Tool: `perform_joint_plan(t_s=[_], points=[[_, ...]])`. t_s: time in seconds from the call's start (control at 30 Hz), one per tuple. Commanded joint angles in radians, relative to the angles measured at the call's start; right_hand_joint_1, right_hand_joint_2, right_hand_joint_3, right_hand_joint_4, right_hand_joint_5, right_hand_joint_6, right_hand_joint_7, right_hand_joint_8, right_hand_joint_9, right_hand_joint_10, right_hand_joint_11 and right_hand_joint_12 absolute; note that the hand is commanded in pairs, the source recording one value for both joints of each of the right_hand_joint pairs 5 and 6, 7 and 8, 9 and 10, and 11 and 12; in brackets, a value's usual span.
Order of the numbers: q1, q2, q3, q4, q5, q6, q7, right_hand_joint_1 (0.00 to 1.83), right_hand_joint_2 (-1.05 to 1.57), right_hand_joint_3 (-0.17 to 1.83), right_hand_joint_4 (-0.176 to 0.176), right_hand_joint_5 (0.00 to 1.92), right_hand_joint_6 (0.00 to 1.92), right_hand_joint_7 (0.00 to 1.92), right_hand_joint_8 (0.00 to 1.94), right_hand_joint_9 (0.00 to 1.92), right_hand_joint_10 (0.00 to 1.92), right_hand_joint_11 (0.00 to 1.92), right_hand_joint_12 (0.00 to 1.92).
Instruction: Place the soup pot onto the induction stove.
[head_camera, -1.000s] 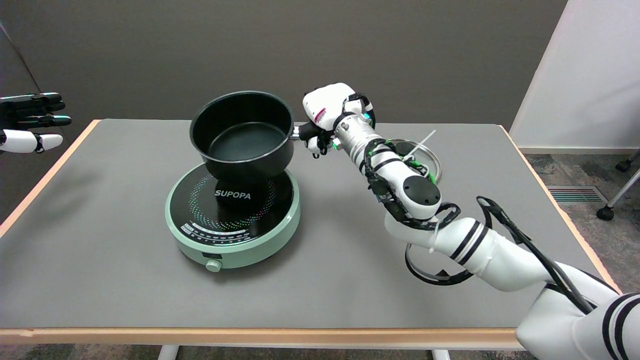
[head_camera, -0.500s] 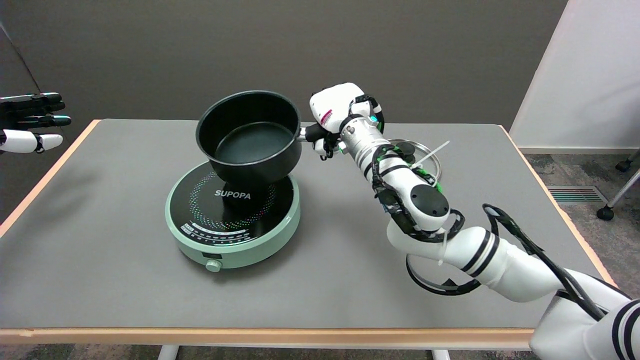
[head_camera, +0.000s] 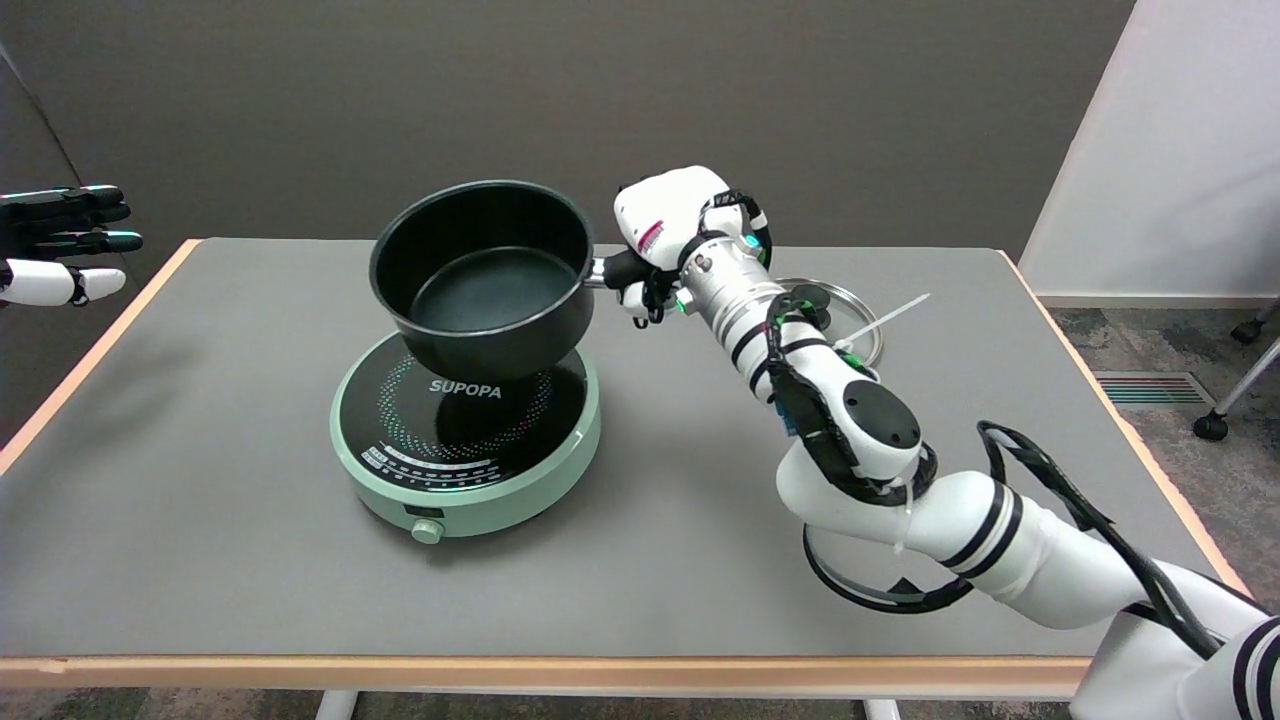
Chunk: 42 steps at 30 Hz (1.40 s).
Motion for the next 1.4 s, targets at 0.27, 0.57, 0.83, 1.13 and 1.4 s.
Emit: perform_joint_plan(t_s=[0.27, 0.57, 0.83, 1.13, 1.4], points=[[-0.057, -0.084, -0.017, 0.117, 0.111, -0.088, -0.181, 0.92, 1.38, 0.69, -0.087, 1.68, 1.68, 1.68, 1.68, 1.68, 1.68, 1.68, 1.68], [-0.06, -0.097, -0.025, 0.077, 0.123, -0.106, -0.181, 0.92, 1.37, 0.7, -0.087, 1.68, 1.68, 1.68, 1.68, 1.68, 1.68, 1.68, 1.68], [-0.058, -0.111, -0.013, 0.035, 0.116, -0.078, -0.175, 0.92, 1.37, 0.7, -0.087, 1.68, 1.68, 1.68, 1.68, 1.68, 1.68, 1.68, 1.68], [-0.062, -0.134, 0.026, -0.018, 0.116, -0.01, -0.173, 0.92, 1.36, 0.7, -0.087, 1.68, 1.68, 1.68, 1.68, 1.68, 1.68, 1.68, 1.68], [-0.055, -0.15, 0.044, -0.044, 0.117, 0.037, -0.172, 0.92, 1.36, 0.7, -0.087, 1.68, 1.68, 1.68, 1.68, 1.68, 1.68, 1.68, 1.68]])
